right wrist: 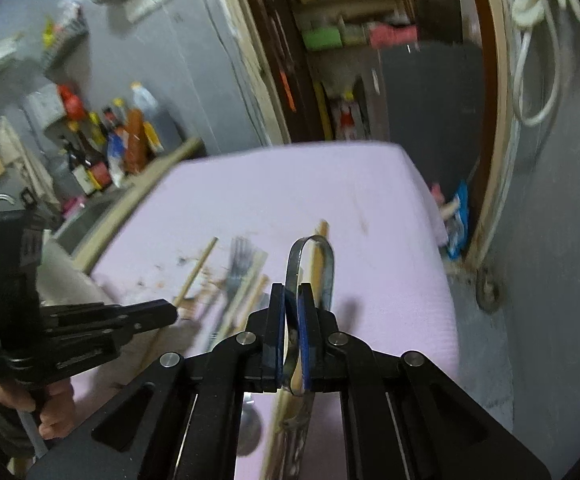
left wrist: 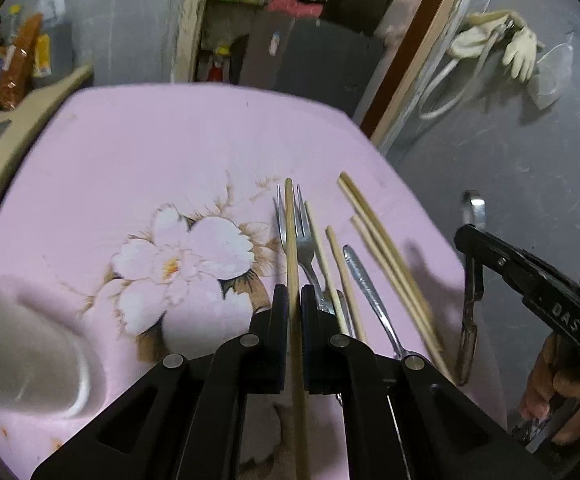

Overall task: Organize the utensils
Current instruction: 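Grasp a wooden chopstick with the left tool while the right tool grasps the metal tongs, then carry the chopstick and tongs up over the white utensil holder with both tools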

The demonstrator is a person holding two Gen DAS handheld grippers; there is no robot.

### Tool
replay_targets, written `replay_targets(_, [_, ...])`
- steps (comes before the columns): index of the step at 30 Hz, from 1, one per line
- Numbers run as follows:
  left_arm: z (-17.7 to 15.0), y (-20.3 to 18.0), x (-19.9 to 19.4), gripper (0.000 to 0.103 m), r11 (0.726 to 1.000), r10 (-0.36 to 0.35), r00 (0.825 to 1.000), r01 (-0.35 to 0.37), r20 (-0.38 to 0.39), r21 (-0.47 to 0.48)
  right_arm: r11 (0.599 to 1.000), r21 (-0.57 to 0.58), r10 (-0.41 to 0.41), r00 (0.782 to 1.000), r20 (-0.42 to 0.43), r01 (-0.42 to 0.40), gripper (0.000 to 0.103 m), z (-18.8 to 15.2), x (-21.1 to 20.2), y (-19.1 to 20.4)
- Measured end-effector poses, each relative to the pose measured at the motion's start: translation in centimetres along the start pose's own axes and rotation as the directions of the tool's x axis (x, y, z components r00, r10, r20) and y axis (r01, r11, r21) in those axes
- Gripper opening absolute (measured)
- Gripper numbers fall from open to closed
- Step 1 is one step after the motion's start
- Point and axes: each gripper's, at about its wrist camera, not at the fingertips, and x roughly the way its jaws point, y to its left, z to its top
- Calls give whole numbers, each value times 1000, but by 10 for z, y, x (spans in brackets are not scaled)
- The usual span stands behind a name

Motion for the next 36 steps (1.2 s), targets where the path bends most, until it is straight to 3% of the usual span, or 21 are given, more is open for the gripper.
replay_targets(5, [-10, -2, -39, 4, 1000, -6, 986, 6, 168, 3, 996, -81, -10, 988, 154, 23, 3, -17, -33, 33])
replay_targets(11, [-17, -2, -80, 4, 1000, 3, 931, 4, 365, -19, 985, -165, 4, 962, 274, 43, 2, -18, -57, 72])
replay_targets(13, [-19, -3, -88, 4, 1000, 10, 928, -4, 374, -17, 981, -190, 11, 961, 276, 43, 2, -15, -58, 82])
replay_targets(17, [-18, 0, -88, 4, 999, 0, 938, 14, 346, -38, 979, -198, -15, 983, 185, 52, 4, -8, -36, 77])
replay_targets(20, [-23, 1, -89, 4, 999, 5, 939, 7, 343, -33, 977, -211, -12, 999, 46, 21, 14, -9, -9, 62])
replay_targets(21, [-24, 1, -88, 4, 999, 5, 939, 6, 343, -33, 976, -215, -10, 1000, 9, 12, 22, -10, -2, 58])
replay_targets(24, [-25, 5, -85, 4, 999, -2, 942, 17, 335, -42, 969, -246, 4, 994, -105, -29, 24, -14, 28, 49])
replay_targets(27, [-22, 9, -81, 4, 999, 3, 946, 14, 325, -51, 955, -293, -14, 986, -168, -36, 24, -17, 50, 49])
replay_targets(36, [-20, 16, -73, 4, 997, 9, 950, 13, 312, -69, 920, -377, -12, 955, -295, -104, 24, -8, 102, 62])
